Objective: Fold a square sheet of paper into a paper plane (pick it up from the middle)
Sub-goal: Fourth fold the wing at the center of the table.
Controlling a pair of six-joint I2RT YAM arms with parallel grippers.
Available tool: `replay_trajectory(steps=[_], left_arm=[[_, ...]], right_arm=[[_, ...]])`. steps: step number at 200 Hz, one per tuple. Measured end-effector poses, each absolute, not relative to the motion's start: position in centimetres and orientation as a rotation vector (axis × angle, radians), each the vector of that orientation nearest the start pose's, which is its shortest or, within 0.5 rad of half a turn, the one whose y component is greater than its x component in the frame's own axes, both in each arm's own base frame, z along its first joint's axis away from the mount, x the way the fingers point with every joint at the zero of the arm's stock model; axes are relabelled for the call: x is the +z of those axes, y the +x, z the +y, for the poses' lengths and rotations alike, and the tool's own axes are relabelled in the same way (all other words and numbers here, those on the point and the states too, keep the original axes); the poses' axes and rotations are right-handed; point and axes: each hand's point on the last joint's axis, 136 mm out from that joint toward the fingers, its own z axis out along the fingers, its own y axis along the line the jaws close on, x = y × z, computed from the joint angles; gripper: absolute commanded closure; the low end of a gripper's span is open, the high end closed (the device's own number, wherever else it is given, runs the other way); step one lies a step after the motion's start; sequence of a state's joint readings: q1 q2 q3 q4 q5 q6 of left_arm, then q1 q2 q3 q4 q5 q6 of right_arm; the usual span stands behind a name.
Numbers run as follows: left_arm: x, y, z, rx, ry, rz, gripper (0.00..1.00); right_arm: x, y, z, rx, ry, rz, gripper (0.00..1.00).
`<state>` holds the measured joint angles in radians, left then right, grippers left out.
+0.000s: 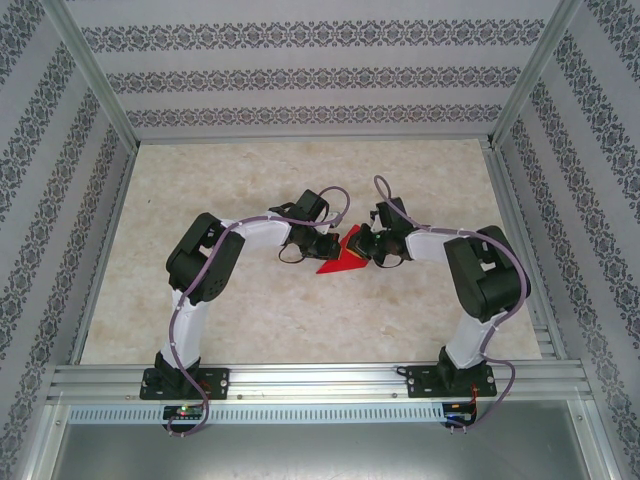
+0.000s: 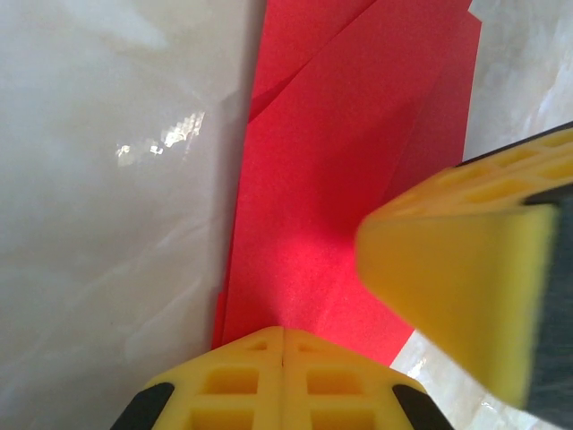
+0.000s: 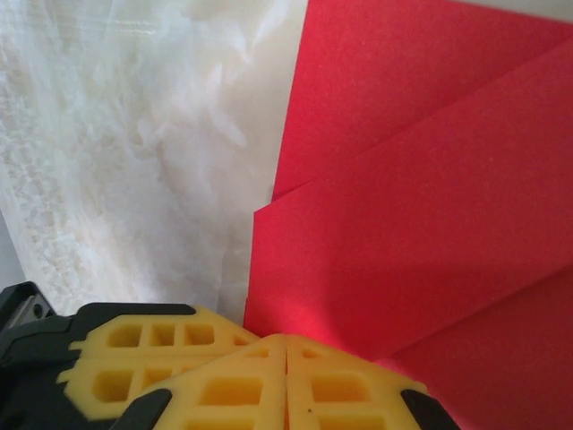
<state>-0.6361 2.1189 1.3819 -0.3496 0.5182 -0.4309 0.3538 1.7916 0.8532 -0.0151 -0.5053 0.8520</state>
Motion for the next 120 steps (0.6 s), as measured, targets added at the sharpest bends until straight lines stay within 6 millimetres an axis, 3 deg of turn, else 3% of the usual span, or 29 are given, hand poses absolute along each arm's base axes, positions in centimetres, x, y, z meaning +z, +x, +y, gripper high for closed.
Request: replay_trajectory(steps=[31, 82, 120], left_arm=[[2.2, 33.8, -35.6, -1.002, 0.474, 2.783, 0.94], [2.8, 32.6, -35.7, -1.076, 0.467, 2.783, 0.82], [3.7, 31.5, -35.7, -1.142, 0.468, 2.786, 0.80]], right_arm=[[1.4, 34.8, 21.8, 1.071, 0.483, 2.704, 0.93], [1.3, 34.8, 21.8, 1.077, 0.479, 2.704, 0.93], [1.3, 34.8, 21.8, 1.074, 0.477, 2.706, 0.93]])
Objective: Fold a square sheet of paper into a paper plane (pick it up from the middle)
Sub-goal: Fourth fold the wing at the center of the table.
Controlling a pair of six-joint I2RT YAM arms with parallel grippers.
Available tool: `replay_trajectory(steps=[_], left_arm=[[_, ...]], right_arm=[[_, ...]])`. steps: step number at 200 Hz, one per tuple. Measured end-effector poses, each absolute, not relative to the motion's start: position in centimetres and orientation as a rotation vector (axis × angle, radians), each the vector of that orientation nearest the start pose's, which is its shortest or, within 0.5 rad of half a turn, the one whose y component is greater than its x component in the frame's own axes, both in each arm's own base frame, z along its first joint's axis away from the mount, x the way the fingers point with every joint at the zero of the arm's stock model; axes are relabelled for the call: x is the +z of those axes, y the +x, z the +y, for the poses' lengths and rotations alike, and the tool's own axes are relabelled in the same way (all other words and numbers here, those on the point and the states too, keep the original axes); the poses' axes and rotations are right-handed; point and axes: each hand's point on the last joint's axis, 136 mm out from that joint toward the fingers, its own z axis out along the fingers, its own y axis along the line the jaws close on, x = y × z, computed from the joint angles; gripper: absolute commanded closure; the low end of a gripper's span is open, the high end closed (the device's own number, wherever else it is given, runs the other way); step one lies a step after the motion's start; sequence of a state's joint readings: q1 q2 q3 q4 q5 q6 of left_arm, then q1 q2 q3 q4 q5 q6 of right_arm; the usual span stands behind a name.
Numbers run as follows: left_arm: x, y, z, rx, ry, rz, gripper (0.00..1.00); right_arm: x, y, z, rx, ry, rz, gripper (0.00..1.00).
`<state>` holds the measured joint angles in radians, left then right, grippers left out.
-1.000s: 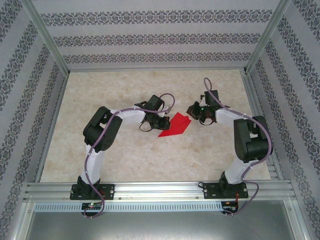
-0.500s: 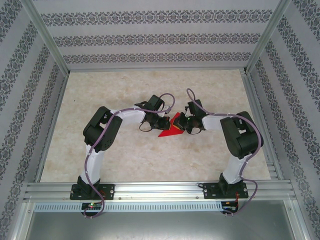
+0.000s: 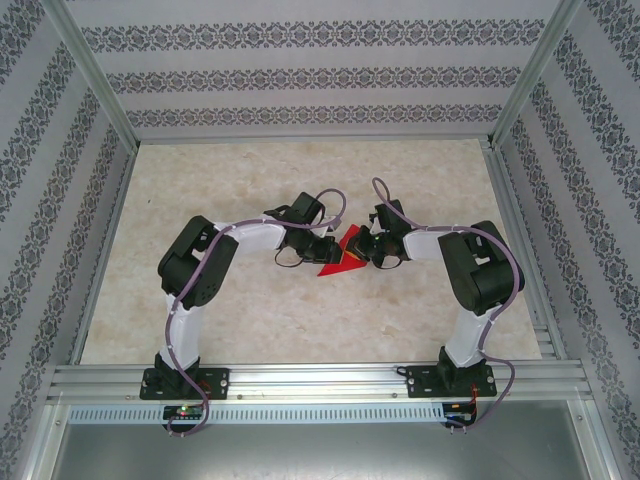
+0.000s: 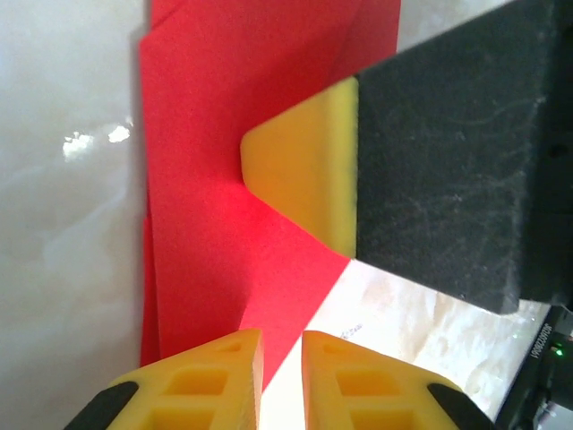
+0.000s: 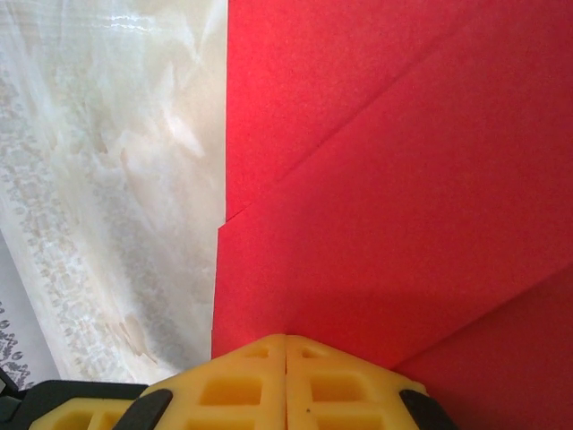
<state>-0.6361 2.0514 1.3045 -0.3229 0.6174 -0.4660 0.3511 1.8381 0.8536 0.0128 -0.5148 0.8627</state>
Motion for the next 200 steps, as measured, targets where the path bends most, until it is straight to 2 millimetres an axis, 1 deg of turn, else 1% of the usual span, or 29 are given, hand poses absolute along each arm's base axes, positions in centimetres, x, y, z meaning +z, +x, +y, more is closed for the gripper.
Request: replay_trajectory(steps=[41, 153, 176, 200], left_arm=[[3.2, 31.0, -35.4, -1.145, 0.457, 2.809, 0.81], [2.4, 31.2, -34.5, -1.048, 0.453, 2.836, 0.84], [2.5, 31.1, -34.5, -1.050, 0.456, 2.834, 0.84], [3.1, 30.8, -34.3, -1.062, 0.461, 2.825, 0.83]], right_arm=[[1.2, 34.7, 21.8, 1.081, 0.476, 2.709, 0.93], [1.1, 34.8, 21.8, 1.088, 0.451, 2.718, 0.93], [1.1, 34.9, 21.8, 1.088, 0.448, 2.717, 0.93], [1.1, 34.9, 21.8, 1.088, 0.448, 2.717, 0.93]])
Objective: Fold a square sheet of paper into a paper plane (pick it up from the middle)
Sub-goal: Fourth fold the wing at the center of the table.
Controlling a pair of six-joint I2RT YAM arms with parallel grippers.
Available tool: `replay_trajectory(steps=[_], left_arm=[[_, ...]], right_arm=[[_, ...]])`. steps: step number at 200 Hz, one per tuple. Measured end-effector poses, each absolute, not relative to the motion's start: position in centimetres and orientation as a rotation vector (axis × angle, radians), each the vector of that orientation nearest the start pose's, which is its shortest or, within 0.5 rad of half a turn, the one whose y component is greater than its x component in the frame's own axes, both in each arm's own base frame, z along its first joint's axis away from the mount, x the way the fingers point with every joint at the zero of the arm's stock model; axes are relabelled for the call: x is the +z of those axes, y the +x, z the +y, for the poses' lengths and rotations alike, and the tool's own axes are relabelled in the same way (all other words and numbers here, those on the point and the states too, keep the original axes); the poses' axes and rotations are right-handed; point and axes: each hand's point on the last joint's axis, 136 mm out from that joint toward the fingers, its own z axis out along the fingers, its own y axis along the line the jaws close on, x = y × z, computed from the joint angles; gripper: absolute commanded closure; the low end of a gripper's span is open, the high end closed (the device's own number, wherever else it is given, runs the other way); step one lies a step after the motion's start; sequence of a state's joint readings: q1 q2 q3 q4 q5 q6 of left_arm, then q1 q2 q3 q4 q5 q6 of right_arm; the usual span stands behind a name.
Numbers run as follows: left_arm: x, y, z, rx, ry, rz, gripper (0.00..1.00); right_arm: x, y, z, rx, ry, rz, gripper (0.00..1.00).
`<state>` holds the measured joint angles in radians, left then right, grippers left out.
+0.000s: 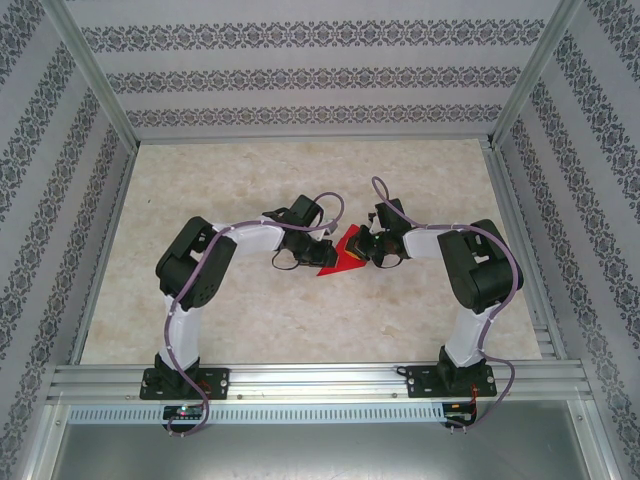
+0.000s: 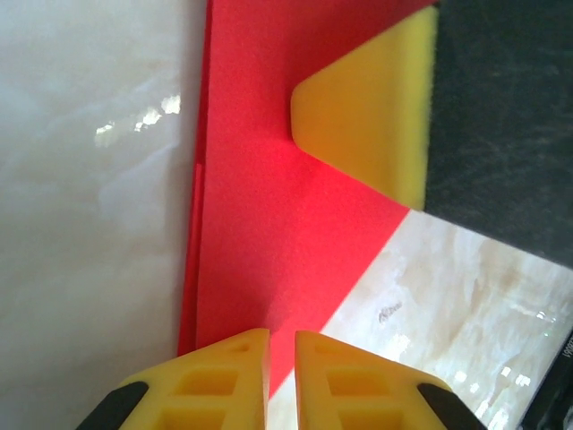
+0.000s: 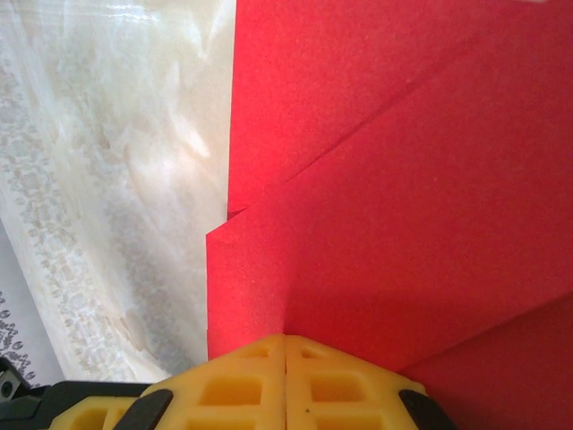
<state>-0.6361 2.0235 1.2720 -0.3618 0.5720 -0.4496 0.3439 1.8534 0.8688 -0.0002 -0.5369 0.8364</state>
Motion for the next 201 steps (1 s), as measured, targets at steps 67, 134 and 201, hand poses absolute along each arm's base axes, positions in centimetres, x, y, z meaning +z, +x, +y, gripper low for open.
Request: replay_trajectory(steps=[67, 134, 201], left_arm=[[4.2, 29.7, -33.9, -1.095, 0.470, 2.827, 0.83], [3.4, 29.6, -33.1, -1.026, 0.444, 2.868, 0.85], [2.5, 29.8, -32.4, -0.974, 0.420, 2.886, 0.87]], right_arm=[[1.1, 34.9, 21.8, 1.100, 0.453, 2.720, 0.93], [1.1, 34.9, 21.8, 1.100, 0.448, 2.726, 0.93], [1.1, 34.9, 21.7, 1.095, 0.433, 2.727, 0.93]])
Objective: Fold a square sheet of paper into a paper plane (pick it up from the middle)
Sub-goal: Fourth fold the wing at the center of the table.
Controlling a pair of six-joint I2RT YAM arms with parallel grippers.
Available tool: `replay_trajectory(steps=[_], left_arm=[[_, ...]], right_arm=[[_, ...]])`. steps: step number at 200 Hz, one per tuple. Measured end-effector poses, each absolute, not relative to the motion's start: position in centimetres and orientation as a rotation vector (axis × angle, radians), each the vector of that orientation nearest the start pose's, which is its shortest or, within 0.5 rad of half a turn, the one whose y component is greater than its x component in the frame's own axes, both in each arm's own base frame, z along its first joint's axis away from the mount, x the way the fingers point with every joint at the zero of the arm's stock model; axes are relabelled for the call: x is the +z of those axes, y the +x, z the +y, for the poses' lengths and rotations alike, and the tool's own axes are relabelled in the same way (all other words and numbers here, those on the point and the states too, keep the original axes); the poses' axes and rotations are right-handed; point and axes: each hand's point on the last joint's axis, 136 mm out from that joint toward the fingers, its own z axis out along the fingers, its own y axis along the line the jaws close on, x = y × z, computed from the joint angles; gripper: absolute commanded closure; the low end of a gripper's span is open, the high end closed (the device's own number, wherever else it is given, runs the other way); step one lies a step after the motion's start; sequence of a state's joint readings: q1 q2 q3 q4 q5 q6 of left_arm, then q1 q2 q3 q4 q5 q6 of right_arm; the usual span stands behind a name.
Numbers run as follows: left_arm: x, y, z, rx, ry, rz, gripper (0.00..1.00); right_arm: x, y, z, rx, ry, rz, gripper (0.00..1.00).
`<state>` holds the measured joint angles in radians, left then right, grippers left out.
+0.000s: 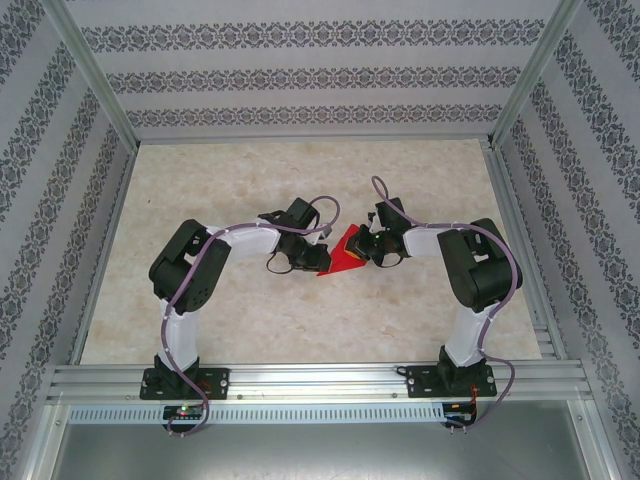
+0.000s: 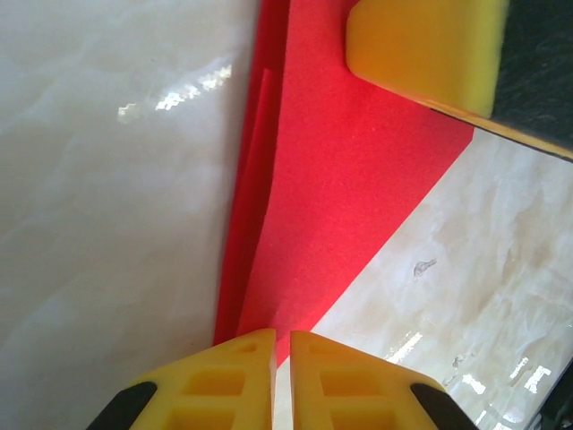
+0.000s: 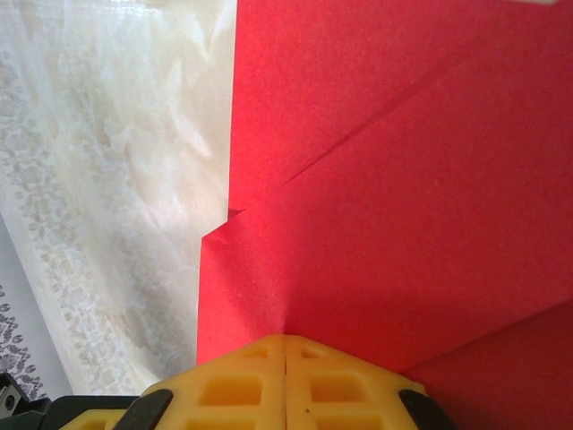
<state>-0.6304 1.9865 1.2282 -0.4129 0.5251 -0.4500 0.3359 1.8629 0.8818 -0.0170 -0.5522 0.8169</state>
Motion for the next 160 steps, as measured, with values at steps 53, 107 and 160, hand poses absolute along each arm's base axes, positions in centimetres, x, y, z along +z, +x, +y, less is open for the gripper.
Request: replay_trajectory(steps=[53, 107, 160], left_arm=[[1.8, 29.8, -32.1, -0.978, 0.408, 2.881, 0.87], [1.9, 29.8, -31.8, -1.043, 0.404, 2.823, 0.89], [4.1, 29.6, -31.3, -1.097, 0.367, 2.739, 0.87]], right_arm=[[1.1, 34.9, 21.8, 1.095, 0.432, 2.728, 0.93], [1.1, 35.2, 22.0, 1.100, 0.395, 2.743, 0.93], [1.3, 36.7, 22.9, 1.092, 0.230, 2.756, 0.93]])
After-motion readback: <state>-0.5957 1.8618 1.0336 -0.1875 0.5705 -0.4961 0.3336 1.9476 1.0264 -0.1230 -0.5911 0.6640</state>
